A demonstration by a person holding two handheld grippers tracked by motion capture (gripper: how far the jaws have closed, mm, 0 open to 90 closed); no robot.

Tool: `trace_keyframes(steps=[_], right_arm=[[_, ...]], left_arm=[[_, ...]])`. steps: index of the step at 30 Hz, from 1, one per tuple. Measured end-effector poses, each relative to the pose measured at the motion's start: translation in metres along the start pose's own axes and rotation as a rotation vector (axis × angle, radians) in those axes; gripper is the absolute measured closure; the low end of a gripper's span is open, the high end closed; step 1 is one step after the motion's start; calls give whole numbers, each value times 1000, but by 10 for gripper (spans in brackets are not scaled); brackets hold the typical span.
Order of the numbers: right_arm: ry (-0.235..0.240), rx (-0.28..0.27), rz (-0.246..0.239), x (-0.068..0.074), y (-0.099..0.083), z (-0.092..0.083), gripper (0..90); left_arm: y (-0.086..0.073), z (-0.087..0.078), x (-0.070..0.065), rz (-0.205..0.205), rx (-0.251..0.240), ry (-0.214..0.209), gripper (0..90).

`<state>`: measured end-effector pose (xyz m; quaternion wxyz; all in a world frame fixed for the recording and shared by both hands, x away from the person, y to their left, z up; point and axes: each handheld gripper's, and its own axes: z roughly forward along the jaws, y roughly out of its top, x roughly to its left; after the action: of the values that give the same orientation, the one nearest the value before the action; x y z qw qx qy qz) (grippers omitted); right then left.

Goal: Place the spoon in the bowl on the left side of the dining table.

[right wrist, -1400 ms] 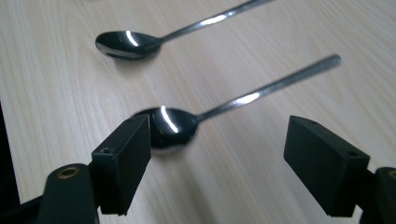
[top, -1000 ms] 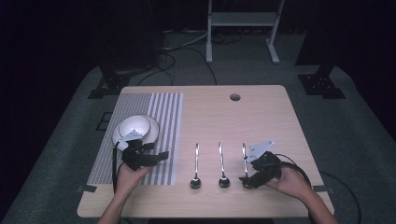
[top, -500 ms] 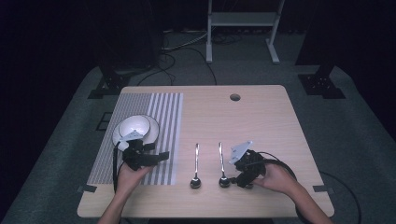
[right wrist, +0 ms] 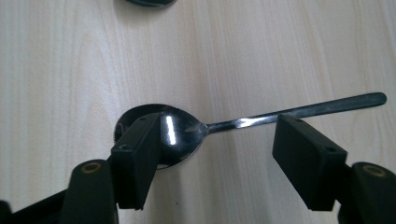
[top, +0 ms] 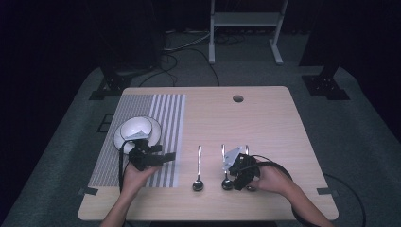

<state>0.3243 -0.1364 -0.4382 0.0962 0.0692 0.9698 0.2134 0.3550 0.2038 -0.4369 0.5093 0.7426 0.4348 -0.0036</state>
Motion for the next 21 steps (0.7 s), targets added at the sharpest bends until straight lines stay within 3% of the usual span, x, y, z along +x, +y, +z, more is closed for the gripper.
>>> trace_keyframes(steps=[6,10,15,21], right_arm=[[-39,19,-59,7,1,9,356],[-70,20,-83,13,1,10,356],[-75,22,-80,14,1,10,359],[-70,8,-63,13,-1,10,359]], left_arm=[[7,18,-12,14,31,-40,82],[9,40,-24,13,65,-76,82],[9,57,-37,36,97,-110,82],[8,72,-44,35,126,-137,113]])
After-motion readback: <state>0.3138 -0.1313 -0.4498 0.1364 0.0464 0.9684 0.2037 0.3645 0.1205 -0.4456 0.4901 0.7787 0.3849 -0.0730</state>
